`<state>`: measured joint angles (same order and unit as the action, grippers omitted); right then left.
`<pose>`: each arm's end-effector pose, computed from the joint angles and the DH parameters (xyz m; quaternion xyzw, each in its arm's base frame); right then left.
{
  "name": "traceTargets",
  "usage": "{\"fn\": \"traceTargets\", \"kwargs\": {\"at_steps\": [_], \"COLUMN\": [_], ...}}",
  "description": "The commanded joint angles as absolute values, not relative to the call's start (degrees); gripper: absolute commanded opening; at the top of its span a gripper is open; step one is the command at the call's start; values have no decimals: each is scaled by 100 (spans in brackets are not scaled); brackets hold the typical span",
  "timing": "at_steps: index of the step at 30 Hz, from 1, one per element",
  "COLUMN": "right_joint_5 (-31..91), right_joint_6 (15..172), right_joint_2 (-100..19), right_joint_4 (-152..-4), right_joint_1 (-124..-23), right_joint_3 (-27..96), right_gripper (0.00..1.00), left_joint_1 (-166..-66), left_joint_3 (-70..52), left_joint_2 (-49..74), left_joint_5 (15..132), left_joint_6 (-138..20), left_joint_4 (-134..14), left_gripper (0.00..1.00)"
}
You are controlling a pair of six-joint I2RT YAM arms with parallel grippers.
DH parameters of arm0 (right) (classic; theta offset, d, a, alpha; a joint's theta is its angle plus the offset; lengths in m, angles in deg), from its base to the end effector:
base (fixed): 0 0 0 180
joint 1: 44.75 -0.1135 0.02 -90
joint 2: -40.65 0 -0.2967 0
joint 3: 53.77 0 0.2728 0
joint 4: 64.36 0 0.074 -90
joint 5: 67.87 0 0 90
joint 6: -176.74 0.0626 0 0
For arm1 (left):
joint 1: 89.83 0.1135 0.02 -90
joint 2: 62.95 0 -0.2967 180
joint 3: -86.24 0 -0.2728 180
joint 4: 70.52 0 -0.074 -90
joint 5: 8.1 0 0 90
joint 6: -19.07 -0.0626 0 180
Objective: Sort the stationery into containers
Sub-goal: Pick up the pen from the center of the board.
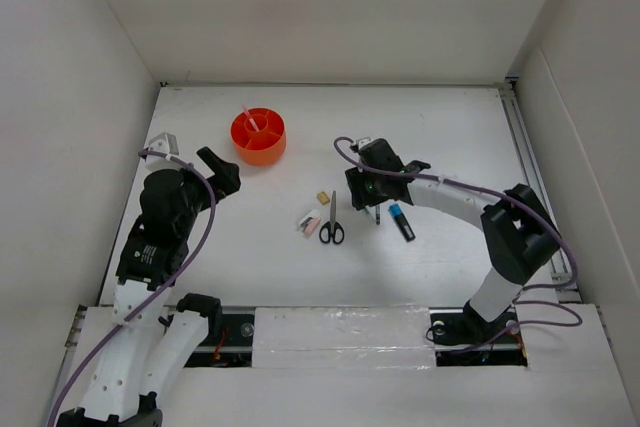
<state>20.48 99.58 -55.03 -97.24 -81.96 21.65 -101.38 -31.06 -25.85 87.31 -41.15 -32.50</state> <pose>0.3095 0.2327 0.2050 -0.1958 0.9282 0.1213 0.2922 0.1604 -0.0268 0.3810 -0.1525 0.7641 -0.1864 0.5985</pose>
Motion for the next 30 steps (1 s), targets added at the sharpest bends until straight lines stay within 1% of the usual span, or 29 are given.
{"fn": "traceTargets", "kwargs": {"at_steps": [1,6,11,15,17,18,20,21,23,24,26,27,29,30], "right_joint_5": [1932,1932,1932,1932,1879,1766,1713,1660,1659,1659,1834,1966,2256,2318], "right_joint_6": [9931,9931,9993,10045,10045,10106,10107,10159,10160,10212,10212,10212,10212,10265], "right_joint_2": [-5717,-5990,-6131,-6402,-6465,-6465,-6517,-6517,-6457,-6404,-6211,-5897,-5526,-5133], "right_joint_4": [-9773,-9825,-9886,-9940,-10001,-10062,-10063,-10063,-10063,-10063,-9940,-9853,-9711,-9642], "right_joint_1": [-8236,-8184,-8184,-8184,-8184,-8184,-8184,-8184,-8184,-8184,-8184,-8184,-8184,-8184], "right_joint_3": [2441,2494,2494,2494,2494,2494,2433,2433,2380,2380,2249,2248,2178,2178], "right_gripper": [56,56,49,48,41,34,26,17,4,0,0,0,0,0], "left_joint_1": [-10125,-10125,-10125,-10125,-10125,-10125,-10125,-10125,-10125,-10125,-10125,-10125,-10125,-10125], "left_joint_3": [-3131,-3131,-3131,-3131,-3131,-3131,-3131,-3131,-3131,-3131,-3131,-3131,-3131,-3131], "left_joint_2": [-2630,-2683,-2683,-2735,-2735,-2735,-2735,-2735,-2735,-2735,-2735,-2683,-2551,-2473], "left_joint_5": [8726,8726,8674,8674,8621,8621,8621,8621,8621,8621,8568,8455,8051,7815], "left_joint_6": [-4166,-4166,-4166,-4166,-4166,-4166,-4166,-4166,-4166,-4166,-4166,-4219,-4272,-4211], "left_joint_4": [-3356,-3356,-3356,-3356,-3356,-3356,-3356,-3356,-3409,-3409,-3409,-3470,-3522,-3575], "left_gripper": [100,100,100,100,100,100,100,100,100,100,100,100,100,100]}}
